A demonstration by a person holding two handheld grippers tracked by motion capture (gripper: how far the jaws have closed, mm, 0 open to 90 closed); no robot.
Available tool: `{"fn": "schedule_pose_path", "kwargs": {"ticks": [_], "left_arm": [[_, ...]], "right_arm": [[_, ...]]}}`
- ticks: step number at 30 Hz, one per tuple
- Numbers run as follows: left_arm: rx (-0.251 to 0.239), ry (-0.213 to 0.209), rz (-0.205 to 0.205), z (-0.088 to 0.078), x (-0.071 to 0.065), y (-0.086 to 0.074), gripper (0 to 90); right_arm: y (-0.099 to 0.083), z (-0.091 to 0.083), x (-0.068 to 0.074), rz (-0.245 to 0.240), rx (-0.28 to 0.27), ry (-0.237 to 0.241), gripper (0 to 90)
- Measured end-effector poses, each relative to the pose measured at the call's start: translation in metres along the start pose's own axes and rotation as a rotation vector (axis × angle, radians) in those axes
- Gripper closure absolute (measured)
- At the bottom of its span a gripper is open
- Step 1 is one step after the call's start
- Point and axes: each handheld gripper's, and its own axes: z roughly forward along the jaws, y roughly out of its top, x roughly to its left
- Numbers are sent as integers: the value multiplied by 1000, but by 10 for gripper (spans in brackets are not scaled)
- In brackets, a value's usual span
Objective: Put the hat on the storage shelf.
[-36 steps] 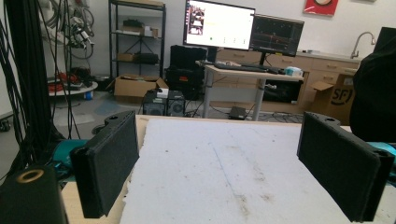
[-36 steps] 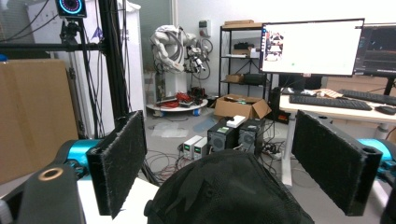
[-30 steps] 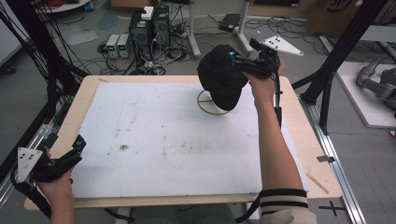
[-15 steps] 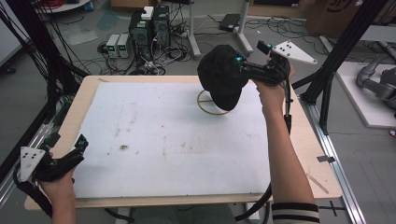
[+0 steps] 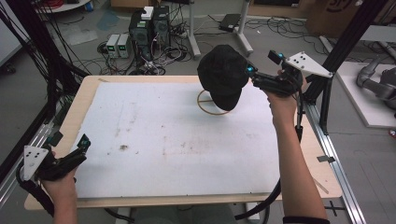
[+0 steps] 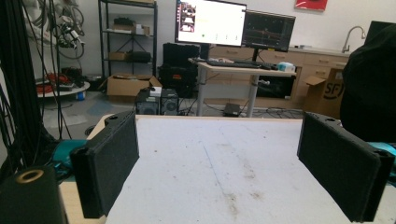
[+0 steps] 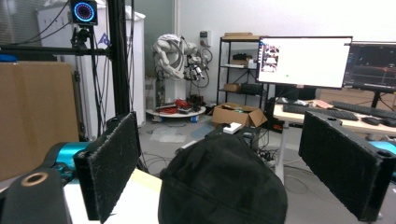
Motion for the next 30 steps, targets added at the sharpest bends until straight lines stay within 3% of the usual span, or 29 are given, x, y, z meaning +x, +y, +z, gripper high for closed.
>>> {"fn": "schedule_pose_path", "kwargs": {"ticks": [19, 30], "left_arm": [[6, -20, 9, 6, -6, 0, 129], [3, -22, 10, 6, -8, 1, 129]], "right_arm": [[-26, -53, -4, 33, 30, -97, 123], [-52, -74, -3, 33, 60, -113, 119]]}}
